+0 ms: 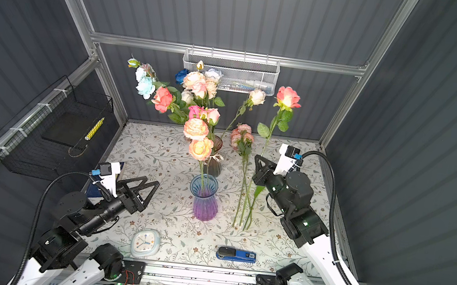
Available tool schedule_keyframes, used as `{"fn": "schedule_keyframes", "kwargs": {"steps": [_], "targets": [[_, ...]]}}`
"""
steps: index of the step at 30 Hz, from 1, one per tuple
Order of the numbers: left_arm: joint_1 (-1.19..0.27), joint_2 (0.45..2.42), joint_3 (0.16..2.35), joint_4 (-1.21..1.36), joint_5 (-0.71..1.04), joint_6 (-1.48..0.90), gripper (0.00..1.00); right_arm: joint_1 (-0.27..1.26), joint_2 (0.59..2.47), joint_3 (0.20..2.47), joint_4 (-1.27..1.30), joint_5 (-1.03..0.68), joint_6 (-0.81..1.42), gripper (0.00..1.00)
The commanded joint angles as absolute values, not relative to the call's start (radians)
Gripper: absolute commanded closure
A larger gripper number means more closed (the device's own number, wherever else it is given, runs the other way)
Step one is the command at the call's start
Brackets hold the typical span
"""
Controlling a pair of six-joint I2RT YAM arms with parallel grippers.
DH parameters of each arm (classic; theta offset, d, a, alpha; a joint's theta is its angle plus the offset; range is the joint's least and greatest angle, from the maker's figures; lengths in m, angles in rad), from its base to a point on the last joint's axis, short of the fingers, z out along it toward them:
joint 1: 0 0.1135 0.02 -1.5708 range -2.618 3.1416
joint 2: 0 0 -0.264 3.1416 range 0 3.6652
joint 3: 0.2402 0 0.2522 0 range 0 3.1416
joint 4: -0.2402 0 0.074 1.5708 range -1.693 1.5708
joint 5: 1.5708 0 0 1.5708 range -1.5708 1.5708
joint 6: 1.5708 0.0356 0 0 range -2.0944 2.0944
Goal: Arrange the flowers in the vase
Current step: 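Lift the pink rose upward out of the loose stems with the right gripper, then carry the pink rose over the pink vase with the right gripper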
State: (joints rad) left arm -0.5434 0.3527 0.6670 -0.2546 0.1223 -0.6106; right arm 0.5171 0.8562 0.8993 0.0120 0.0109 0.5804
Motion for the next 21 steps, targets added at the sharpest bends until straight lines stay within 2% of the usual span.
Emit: {"fn": "schedule_keyframes", "kwargs": {"steps": [1, 10, 16, 21], "targets": [[-0.54, 0.357, 0.699, -0.248, 0.118, -0.597, 0.0, 0.603, 0.851, 1.009, -0.012, 0.06, 0.494, 0.99], [-0.54, 0.364, 0.705, -0.243, 0.118, -0.609, 0.0, 0.787, 1.048, 1.223, 0.235, 0.041, 0.4, 0.98], [-0.54, 0.364, 0.715, -0.256, 0.115, -0.61, 0.0, 0.849, 1.168, 1.184, 0.558, 0.116, 0.283, 0.98], [-0.539, 0.355, 0.716, -0.264, 0.113, -0.615, 0.0, 0.865, 1.232, 1.093, 0.731, 0.16, 0.228, 0.98]]}}
